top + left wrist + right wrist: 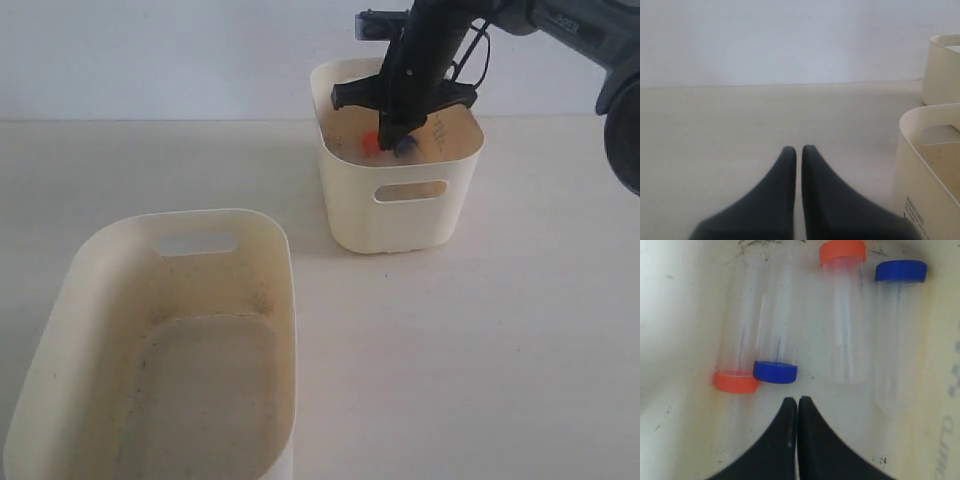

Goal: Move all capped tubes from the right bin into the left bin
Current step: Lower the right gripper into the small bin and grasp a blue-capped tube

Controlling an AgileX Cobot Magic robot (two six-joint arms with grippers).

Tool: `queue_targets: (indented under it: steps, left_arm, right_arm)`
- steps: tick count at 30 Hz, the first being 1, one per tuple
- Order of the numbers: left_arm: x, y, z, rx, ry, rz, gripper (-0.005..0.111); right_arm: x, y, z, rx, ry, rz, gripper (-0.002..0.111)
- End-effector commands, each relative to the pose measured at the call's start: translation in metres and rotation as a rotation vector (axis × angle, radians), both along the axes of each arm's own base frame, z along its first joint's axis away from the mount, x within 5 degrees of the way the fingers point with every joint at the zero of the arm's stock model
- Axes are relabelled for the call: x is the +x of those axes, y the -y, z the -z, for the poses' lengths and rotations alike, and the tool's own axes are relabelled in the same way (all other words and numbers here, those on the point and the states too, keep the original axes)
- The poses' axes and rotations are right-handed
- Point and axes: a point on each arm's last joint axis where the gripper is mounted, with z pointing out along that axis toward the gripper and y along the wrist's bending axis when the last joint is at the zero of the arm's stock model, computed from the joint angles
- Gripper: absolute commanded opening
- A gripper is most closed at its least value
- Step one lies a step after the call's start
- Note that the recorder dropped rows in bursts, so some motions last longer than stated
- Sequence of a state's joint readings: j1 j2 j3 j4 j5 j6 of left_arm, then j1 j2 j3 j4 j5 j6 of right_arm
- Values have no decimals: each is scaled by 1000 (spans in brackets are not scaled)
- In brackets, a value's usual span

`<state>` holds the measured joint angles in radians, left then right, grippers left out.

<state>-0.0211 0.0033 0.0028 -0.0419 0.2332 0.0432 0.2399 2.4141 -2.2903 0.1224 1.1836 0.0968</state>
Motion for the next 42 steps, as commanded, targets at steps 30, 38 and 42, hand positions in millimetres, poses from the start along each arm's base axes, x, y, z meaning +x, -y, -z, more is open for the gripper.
queue_targets:
  steps: [30, 38, 42]
  left_arm:
    - [0, 0, -1, -7, 7, -3, 4]
    - [0, 0, -1, -7, 7, -3, 4]
    - [0, 0, -1, -7, 7, -3, 4]
  right_arm:
    - [21, -7, 32, 58, 109, 11, 55]
    - [23, -12, 69, 83, 42, 14, 41]
    - [24, -12, 73, 82, 42, 15, 20]
